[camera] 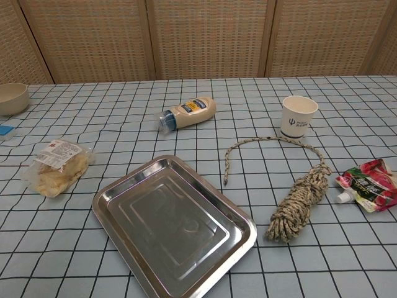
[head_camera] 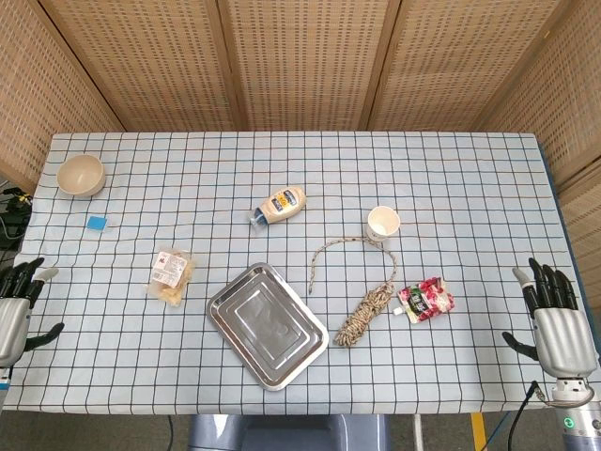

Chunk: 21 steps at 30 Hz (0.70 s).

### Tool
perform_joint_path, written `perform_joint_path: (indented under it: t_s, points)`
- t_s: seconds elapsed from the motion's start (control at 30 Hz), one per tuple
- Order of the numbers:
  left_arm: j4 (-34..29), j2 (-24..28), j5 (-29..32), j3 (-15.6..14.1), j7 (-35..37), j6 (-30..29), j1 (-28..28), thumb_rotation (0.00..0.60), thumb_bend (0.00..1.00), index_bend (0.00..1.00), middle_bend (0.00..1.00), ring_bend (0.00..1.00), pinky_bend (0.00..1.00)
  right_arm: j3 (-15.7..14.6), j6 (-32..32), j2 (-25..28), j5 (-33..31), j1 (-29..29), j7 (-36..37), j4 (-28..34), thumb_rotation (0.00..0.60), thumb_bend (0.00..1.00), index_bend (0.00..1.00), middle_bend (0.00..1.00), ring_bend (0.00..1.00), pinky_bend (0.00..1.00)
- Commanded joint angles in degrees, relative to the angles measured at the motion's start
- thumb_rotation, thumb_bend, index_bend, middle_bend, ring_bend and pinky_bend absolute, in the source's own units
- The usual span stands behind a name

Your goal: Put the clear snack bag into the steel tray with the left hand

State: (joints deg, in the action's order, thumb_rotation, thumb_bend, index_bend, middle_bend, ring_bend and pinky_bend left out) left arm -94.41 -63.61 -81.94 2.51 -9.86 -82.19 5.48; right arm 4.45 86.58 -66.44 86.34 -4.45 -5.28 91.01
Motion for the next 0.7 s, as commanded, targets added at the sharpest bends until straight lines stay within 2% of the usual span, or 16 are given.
perform_joint_path:
  t_s: [0.03,0.3,0.47,0.6,0.7]
  points:
    - [-0.29,0.05,-0.20,-0.28,-0.24,0.08,0.21,0.600,0.15,0.00,0.00,0.00,0.00,-0.03,0.25,0.09,-0.04,0.11,-0.02,0.03,0.600,0.08,0.06,0.00,0.00,0.00]
    - [-0.70,0.12,-0.11,-0.55,-0.51,0.86,0.50,0.600,0.15,0.00,0.00,0.00,0.00,-0.33,-0.48,0.23,-0.11,0.02,0.07,0.38,0.600,0.08,0.06,0.00,0.00,0.00]
    - [-2.05,0.83,0.58,-0.10,-0.40,3.73,2.26,0.600,0.15,0.00,0.00,0.00,0.00,-0.91,-1.03,-0.14,0.59,-0.20,-0.83,0.50,0.600,0.08,0.07,0.00,0.00,0.00]
    - [-3.60,1.86,1.15,0.74,-2.99,7.96,5.45,0.600,0.15,0.00,0.00,0.00,0.00,-1.08,-1.50,-0.24,0.55,-0.31,-0.56,0.60,0.600,0.08,0.07,0.00,0.00,0.00]
    - [-3.84,2.08,2.99,1.78,-5.49,12.31,8.51,0.600,0.09,0.00,0.00,0.00,0.00,-1.16,-1.83,-0.06,0.50,-0.39,-0.22,0.65,0.600,0.08,0.08,0.00,0.00,0.00]
